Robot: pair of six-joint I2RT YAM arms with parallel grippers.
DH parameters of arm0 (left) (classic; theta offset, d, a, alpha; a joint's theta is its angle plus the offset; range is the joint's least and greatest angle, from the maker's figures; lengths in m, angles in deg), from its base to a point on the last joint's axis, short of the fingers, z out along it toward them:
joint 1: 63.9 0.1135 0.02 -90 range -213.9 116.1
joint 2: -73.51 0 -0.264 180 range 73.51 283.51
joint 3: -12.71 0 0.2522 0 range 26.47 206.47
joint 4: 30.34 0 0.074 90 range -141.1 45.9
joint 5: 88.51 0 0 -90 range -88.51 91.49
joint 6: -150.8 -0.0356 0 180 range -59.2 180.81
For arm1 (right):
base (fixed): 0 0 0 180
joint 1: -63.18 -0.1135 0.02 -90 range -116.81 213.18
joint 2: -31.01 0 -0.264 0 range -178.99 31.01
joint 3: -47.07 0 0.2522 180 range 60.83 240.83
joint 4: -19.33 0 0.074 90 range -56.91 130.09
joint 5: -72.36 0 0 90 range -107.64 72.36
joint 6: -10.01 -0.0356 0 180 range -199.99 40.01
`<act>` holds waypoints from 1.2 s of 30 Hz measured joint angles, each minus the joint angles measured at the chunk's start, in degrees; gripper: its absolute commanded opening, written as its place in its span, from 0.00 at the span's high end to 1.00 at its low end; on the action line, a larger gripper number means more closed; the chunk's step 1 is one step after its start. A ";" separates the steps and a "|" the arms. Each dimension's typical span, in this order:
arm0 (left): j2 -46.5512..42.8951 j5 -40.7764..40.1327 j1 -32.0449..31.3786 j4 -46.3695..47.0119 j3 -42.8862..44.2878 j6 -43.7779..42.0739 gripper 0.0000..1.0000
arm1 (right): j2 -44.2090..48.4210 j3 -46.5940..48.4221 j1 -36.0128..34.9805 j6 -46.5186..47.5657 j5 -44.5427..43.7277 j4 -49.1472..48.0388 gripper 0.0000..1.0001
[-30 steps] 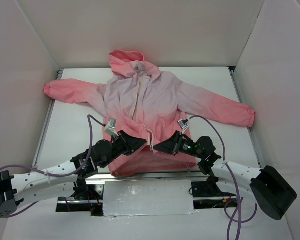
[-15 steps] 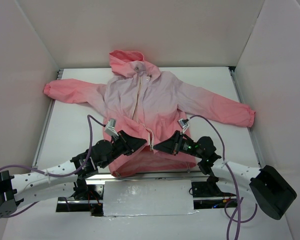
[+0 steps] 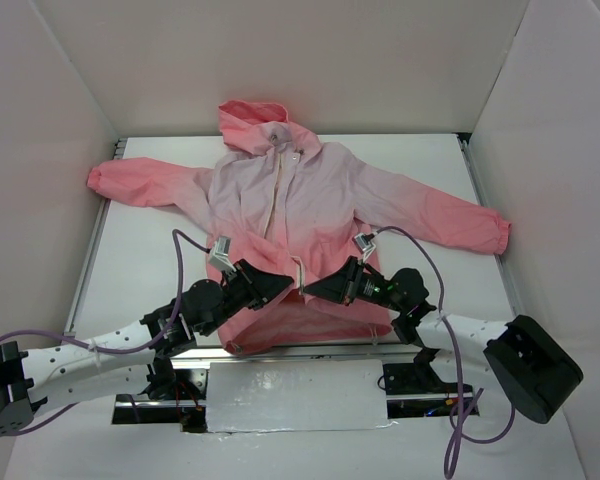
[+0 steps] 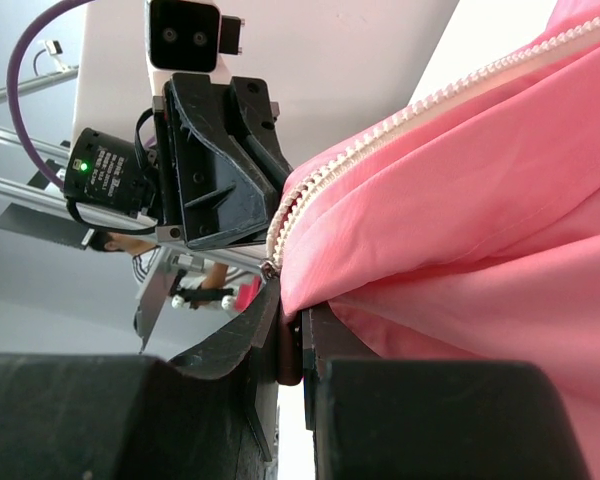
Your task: Zip up the jacket
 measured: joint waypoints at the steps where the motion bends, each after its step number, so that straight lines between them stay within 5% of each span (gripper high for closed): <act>1: -0.04 -0.02 0.00 0.07 0.00 0.00 1.00 | -0.48 0.15 0.11 -0.04 0.24 -0.48 1.00; 12: -1.60 -0.79 0.00 -0.90 0.00 0.00 1.00 | -1.14 1.20 0.33 -0.55 1.01 -0.94 1.00; 22: -1.77 -2.58 -0.04 -4.20 0.00 -0.04 1.00 | 11.39 2.73 -0.07 3.34 -2.80 13.05 1.00; 36: -0.92 -3.74 -0.04 -1.11 0.00 1.29 1.00 | 10.64 1.53 -0.22 1.68 -2.78 14.32 1.00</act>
